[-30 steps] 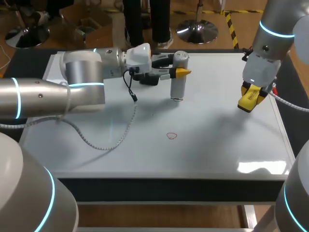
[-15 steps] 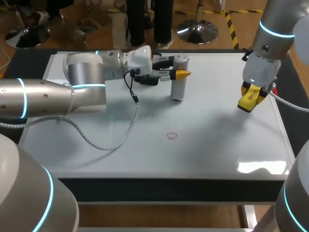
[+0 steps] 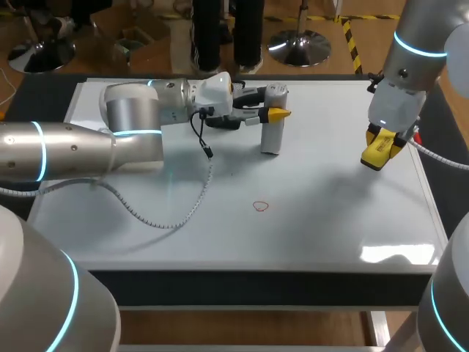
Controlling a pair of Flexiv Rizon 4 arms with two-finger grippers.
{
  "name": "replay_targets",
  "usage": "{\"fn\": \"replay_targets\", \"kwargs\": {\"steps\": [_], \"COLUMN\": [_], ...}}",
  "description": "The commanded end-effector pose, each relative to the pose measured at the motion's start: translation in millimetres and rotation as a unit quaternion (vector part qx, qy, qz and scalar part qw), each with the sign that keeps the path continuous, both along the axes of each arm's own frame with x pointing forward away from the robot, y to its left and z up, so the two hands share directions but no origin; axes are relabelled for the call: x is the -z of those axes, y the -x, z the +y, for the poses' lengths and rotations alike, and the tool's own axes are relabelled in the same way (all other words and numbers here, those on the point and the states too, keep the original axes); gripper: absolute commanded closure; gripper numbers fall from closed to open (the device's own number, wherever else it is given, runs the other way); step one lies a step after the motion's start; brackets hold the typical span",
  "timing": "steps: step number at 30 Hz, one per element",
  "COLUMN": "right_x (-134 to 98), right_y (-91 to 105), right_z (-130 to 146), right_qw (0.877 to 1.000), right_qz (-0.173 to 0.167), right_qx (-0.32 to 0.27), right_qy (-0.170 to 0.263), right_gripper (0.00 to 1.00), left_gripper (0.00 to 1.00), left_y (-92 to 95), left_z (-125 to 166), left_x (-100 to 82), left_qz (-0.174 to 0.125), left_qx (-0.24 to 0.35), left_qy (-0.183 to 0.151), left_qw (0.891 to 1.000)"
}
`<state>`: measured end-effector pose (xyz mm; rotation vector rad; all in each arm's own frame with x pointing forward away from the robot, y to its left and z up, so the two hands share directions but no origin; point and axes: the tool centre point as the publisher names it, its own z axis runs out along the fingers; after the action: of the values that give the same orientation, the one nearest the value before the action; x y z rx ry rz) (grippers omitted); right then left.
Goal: Pick up the inspection probe, press it on each red-marked spot on the whiteboard one by one, put down the probe, pick up the eraser, and wipe off all the red marks.
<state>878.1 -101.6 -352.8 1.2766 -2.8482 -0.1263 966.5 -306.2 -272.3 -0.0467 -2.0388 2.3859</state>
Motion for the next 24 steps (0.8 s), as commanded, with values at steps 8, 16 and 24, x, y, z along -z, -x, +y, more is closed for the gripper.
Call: {"fn": "replay_targets", "kwargs": {"steps": [8, 16, 24], "right_x": [-0.5, -0.5, -0.5], "right_y": [-0.5, -0.5, -0.5], "right_z": [-0.3, -0.3, -0.3], "right_qw": [1.0, 1.0, 1.0], "right_qz": [0.0, 0.0, 0.0], "right_qx": [-0.001, -0.001, -0.001], "right_qy": [0.002, 0.002, 0.002], "right_gripper": [1.0, 1.0, 1.0], "left_gripper": [1.0, 1.0, 1.0], "left_y": [0.6, 6.0, 9.6], "left_z": [-3.4, -3.1, 0.7], "left_x": [3.6, -7.0, -40.2], "left_qz": [0.0, -0.003, -0.006], "left_qx": [-0.001, 0.001, 0.004], "left_qy": [-0.004, -0.011, -0.014], "left_qw": [1.0, 1.0, 1.0]}}
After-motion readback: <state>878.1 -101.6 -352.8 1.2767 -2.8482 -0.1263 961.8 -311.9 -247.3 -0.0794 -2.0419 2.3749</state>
